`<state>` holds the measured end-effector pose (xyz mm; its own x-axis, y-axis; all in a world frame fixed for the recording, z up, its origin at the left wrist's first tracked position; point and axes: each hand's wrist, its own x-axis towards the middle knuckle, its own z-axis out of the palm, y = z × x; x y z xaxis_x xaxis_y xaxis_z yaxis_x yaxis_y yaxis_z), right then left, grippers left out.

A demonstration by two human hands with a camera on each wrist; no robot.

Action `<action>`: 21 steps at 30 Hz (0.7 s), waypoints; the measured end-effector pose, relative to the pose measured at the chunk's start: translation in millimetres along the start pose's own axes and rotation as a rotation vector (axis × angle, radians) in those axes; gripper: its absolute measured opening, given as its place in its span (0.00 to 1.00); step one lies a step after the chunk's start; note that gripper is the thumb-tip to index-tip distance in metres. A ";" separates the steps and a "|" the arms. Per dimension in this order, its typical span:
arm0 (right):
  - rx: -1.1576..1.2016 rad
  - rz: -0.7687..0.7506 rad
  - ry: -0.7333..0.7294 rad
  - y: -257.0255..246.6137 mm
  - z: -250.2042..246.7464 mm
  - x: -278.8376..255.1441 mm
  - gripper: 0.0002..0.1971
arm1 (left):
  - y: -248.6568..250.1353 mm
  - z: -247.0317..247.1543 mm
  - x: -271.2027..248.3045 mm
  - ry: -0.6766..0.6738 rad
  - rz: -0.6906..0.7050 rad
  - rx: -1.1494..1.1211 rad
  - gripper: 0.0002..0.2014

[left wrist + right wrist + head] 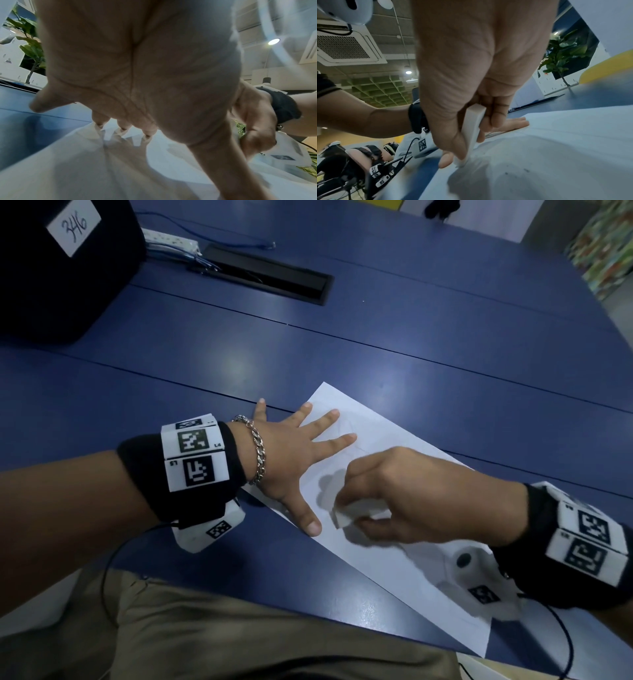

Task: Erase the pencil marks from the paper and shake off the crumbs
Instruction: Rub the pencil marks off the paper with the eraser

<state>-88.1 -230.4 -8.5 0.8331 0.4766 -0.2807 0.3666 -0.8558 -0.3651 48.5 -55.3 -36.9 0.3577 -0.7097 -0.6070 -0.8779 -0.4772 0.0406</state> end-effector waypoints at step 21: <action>-0.046 -0.014 0.019 -8.9 5.8 -2.1 0.12 | 0.6 -0.9 0.7 -0.013 -0.001 0.021 0.74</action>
<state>-95.5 -222.6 -9.8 0.8352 0.4852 -0.2588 0.3966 -0.8575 -0.3277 48.6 -56.6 -36.6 0.3545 -0.7026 -0.6171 -0.8840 -0.4668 0.0237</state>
